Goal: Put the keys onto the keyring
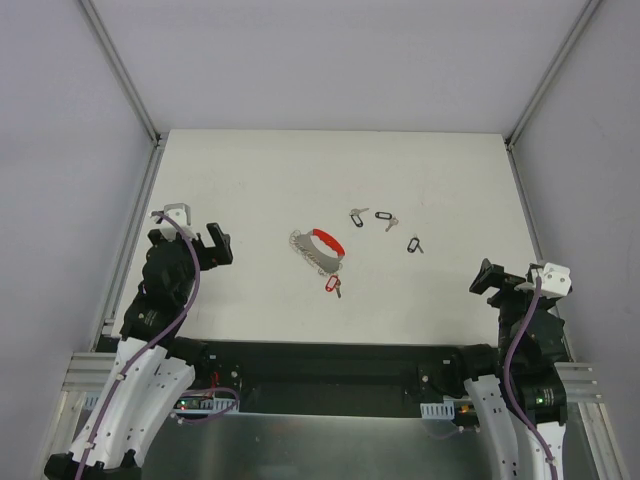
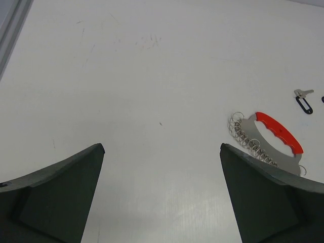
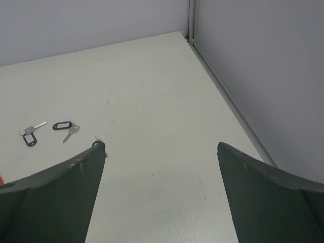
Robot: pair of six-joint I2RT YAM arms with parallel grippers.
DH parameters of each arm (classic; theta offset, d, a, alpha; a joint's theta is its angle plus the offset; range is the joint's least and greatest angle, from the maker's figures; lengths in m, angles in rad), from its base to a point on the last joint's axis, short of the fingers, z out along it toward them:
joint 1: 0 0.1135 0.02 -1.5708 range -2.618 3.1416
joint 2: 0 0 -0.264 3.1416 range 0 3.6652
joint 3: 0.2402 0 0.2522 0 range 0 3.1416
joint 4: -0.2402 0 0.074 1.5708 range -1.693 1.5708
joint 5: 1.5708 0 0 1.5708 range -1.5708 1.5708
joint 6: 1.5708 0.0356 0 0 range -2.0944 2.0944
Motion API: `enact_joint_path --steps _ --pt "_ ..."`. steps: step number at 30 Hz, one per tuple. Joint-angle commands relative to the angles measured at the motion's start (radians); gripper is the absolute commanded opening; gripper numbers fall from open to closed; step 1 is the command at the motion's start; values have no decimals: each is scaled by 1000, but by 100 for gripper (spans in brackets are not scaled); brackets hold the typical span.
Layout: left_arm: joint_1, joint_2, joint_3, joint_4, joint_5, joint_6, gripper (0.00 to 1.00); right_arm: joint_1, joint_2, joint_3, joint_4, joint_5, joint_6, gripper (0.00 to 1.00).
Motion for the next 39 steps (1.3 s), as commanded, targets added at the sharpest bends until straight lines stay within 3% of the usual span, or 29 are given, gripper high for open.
enact_joint_path --steps 1,15,25,28,30,34,39 --pt "16 10 33 18 25 -22 99 9 -148 18 15 30 -9 96" --pt "17 139 46 18 96 -16 99 13 -191 20 9 73 25 96" --pt "8 458 140 -15 389 -102 99 64 -192 27 -2 88 39 96" --pt "-74 578 198 -42 384 -127 99 79 -192 31 -6 96 42 96" --pt "-190 656 243 -45 296 -131 99 88 -192 32 -9 97 44 96" --pt "-318 777 318 -46 220 -179 100 98 -192 35 -11 102 45 96" --pt "-449 918 415 -45 119 -171 88 115 -194 35 -12 104 47 96"
